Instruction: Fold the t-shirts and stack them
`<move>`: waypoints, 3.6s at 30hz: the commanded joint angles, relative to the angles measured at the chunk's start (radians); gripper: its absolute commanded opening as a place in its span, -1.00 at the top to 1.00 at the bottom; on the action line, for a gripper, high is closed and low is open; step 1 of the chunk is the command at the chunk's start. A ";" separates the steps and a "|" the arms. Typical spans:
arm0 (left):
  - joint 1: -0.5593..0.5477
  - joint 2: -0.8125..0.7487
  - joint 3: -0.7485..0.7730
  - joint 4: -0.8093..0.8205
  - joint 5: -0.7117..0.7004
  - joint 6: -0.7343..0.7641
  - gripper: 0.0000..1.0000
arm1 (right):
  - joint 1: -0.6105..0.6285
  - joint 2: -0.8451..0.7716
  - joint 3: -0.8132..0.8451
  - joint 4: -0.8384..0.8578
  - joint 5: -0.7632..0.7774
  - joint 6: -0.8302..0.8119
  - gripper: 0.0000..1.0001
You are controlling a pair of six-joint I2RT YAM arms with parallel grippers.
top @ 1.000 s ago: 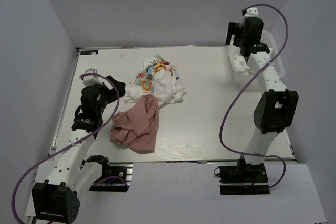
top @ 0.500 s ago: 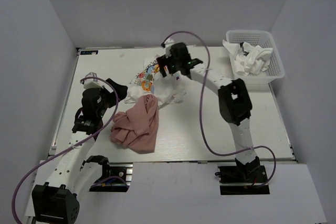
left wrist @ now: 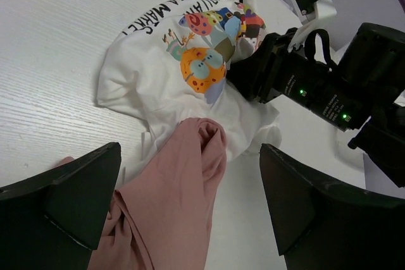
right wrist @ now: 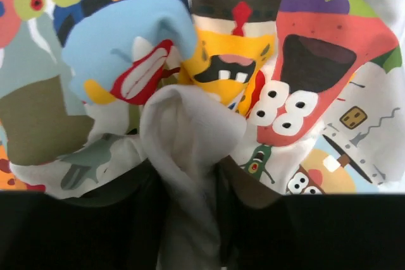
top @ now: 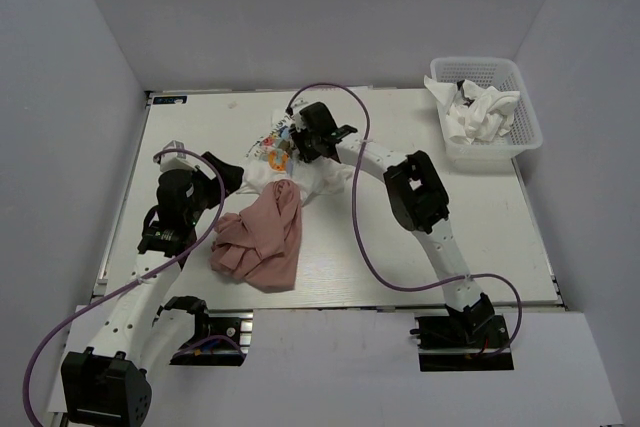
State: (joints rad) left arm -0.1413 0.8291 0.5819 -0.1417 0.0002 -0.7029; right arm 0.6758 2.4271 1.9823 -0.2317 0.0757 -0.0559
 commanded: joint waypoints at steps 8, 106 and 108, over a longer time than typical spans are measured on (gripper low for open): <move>-0.004 -0.030 -0.001 -0.029 -0.020 0.002 -1.00 | 0.001 -0.224 -0.057 0.067 0.091 -0.028 1.00; -0.003 0.030 -0.057 -0.475 -0.006 -0.101 -1.00 | -0.314 -1.093 -0.784 0.256 -0.180 0.263 -0.81; -0.003 0.030 -0.068 -0.458 -0.016 -0.110 -0.87 | -0.260 -1.021 -0.789 0.256 -0.194 0.277 -0.81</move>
State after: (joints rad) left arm -0.1406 0.8680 0.5331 -0.6041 -0.0082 -0.7990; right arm 0.3336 1.3453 1.2118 0.0601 -0.0406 0.1585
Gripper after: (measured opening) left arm 0.950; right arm 0.901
